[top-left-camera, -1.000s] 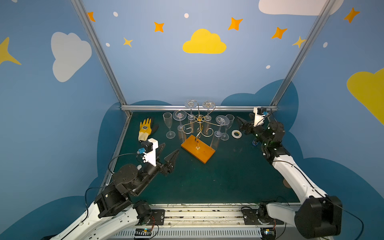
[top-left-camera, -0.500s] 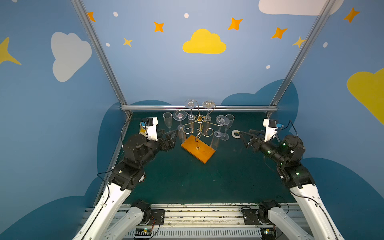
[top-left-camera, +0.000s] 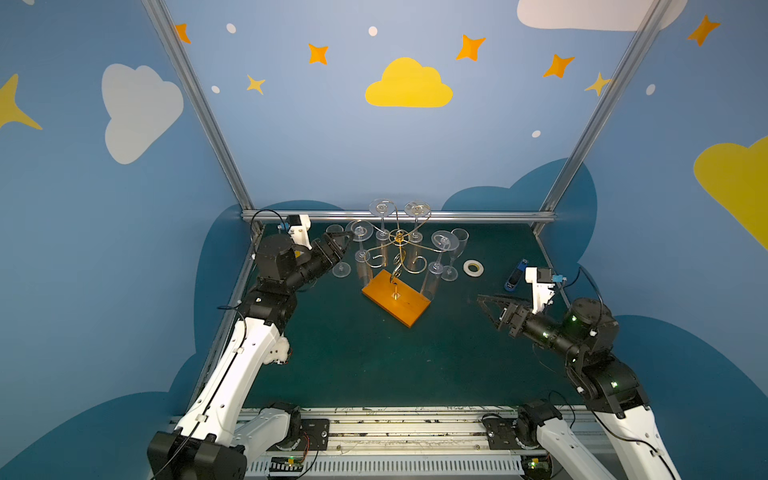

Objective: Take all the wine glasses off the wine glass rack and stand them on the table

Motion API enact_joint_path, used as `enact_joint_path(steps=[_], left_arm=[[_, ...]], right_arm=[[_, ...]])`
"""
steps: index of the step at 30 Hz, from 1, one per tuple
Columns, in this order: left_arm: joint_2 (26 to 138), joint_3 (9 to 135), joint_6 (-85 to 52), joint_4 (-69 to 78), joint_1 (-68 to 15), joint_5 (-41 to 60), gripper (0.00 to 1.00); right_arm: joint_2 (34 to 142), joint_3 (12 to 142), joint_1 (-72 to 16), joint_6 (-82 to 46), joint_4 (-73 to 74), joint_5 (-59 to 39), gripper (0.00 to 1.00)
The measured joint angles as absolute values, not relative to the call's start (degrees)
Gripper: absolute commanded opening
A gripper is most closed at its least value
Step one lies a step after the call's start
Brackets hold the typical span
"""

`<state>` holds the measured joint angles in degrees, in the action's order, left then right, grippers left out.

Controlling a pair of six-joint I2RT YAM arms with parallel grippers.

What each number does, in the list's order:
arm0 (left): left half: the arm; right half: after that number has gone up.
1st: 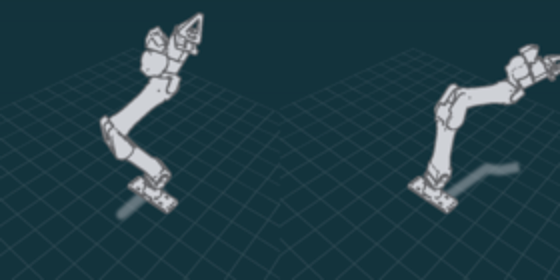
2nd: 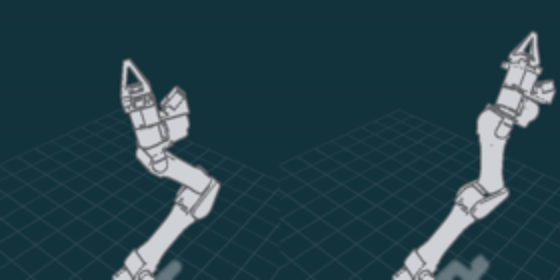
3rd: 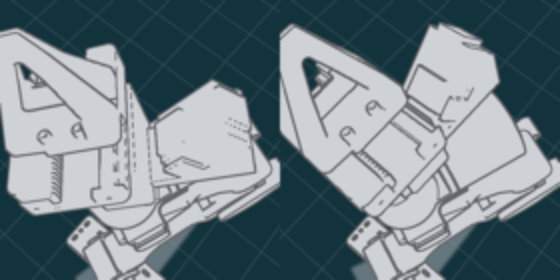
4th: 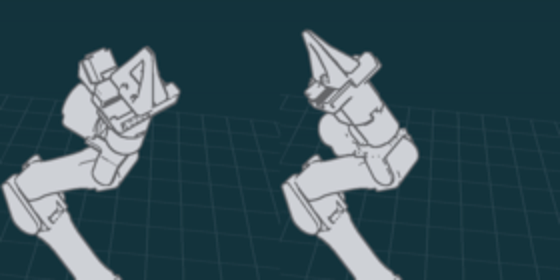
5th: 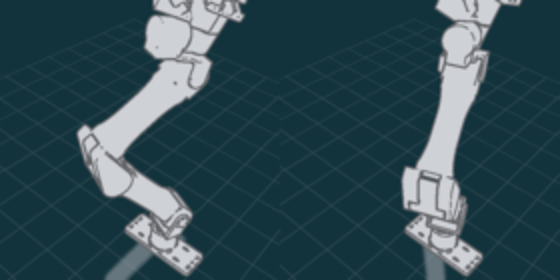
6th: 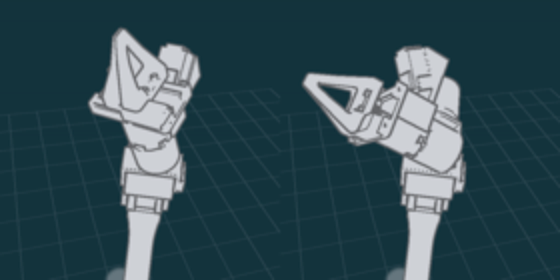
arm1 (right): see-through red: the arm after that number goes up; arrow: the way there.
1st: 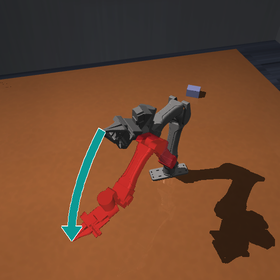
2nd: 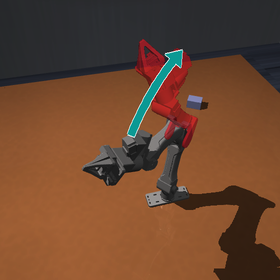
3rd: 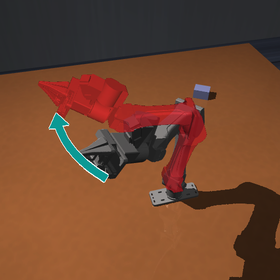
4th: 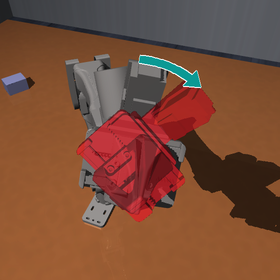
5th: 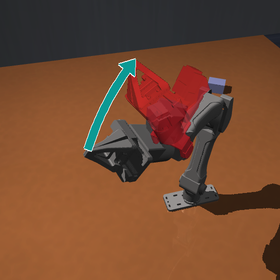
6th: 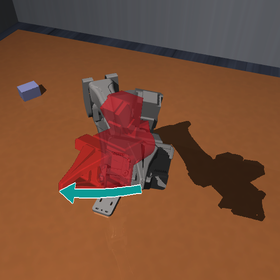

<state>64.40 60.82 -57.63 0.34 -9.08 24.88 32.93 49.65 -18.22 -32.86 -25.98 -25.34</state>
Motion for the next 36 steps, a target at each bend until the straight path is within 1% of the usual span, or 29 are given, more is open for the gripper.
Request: enact_joint_path(steps=[5, 13, 20, 31, 36], left_arm=[[66.7, 60.8, -60.8, 1.4, -9.0, 27.1, 0.72], [66.8, 60.8, -62.3, 2.4, -9.0, 27.3, 0.67], [68.1, 60.8, -63.0, 3.1, -9.0, 27.4, 0.61], [68.5, 60.8, -63.5, 3.7, -9.0, 26.1, 0.55], [68.9, 60.8, -63.7, 4.2, -9.0, 26.0, 0.49]], right_arm=[[30.9, 48.2, -18.3, -33.9, -27.5, -24.9, 0.86], [27.6, 44.9, -18.3, -36.4, -28.2, -24.1, 0.86], [23.8, 43.2, -18.3, -38.9, -29.1, -22.5, 0.86], [23.1, 42.5, -18.5, -40.5, -31.3, -22.0, 0.86], [21.7, 41.8, -18.5, -41.2, -31.4, -21.6, 0.86]])
